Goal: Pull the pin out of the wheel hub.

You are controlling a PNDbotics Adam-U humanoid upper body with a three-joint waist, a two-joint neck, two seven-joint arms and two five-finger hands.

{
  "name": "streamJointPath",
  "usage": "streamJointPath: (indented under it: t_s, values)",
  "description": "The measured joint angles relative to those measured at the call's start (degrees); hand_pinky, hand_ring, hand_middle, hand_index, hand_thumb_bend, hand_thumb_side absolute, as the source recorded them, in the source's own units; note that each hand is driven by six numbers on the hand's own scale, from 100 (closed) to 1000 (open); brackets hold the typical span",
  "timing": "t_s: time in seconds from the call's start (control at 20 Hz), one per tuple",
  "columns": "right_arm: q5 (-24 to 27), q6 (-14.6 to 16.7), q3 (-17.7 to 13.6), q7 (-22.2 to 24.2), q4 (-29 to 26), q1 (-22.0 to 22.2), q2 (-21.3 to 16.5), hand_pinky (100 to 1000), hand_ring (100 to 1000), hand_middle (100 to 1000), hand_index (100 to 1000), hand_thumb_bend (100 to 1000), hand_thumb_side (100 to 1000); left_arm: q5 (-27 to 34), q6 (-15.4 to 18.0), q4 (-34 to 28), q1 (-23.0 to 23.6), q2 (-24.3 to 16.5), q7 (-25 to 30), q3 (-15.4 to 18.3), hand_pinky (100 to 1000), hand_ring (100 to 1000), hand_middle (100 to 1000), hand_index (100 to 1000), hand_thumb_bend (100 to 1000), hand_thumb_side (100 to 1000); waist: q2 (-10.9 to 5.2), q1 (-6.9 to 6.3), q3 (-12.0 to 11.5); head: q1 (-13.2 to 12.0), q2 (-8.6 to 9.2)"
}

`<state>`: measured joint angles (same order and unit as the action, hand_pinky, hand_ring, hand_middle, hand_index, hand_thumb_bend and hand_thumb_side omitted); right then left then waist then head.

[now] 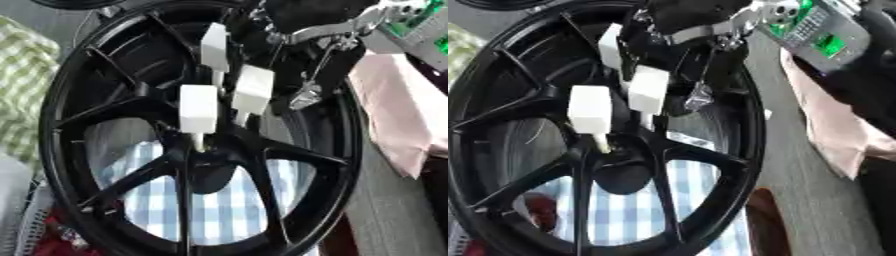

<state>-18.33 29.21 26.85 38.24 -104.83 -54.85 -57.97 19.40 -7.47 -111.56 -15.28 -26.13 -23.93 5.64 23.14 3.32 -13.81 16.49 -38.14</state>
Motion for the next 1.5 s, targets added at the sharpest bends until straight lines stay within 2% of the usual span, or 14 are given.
streamJointPath:
  t_s: [0.55, 1.05, 1.5]
  values:
    - [-0.01, 0.22, 0.03, -0.22, 0.17, -0.03, 0.23, 879, 624, 633, 720, 402, 100, 0.01, -0.01, 0.00, 0.00, 0.01, 0.01, 0.00, 667, 642, 614, 730, 509, 648, 0.00, 0.00, 0.00, -0.31, 0.00]
    - [0.02, -0.03, 0.04, 0.03, 0.49, -0.10, 0.26, 878, 607, 611, 699, 388, 100, 0.05, -0.02, 0.00, 0.00, 0.05, 0.02, 0.00, 668, 640, 614, 730, 510, 649, 0.00, 0.00, 0.00, -0.07, 0.02]
    - [0.07, -0.15, 0.12, 0.15, 0.55, -0.28, 0.40, 871, 583, 582, 668, 381, 100, 0.05, -0.05, 0.00, 0.00, 0.47, 0.03, 0.00, 668, 638, 614, 730, 510, 649, 0.00, 0.00, -0.04, 0.52, 1.02]
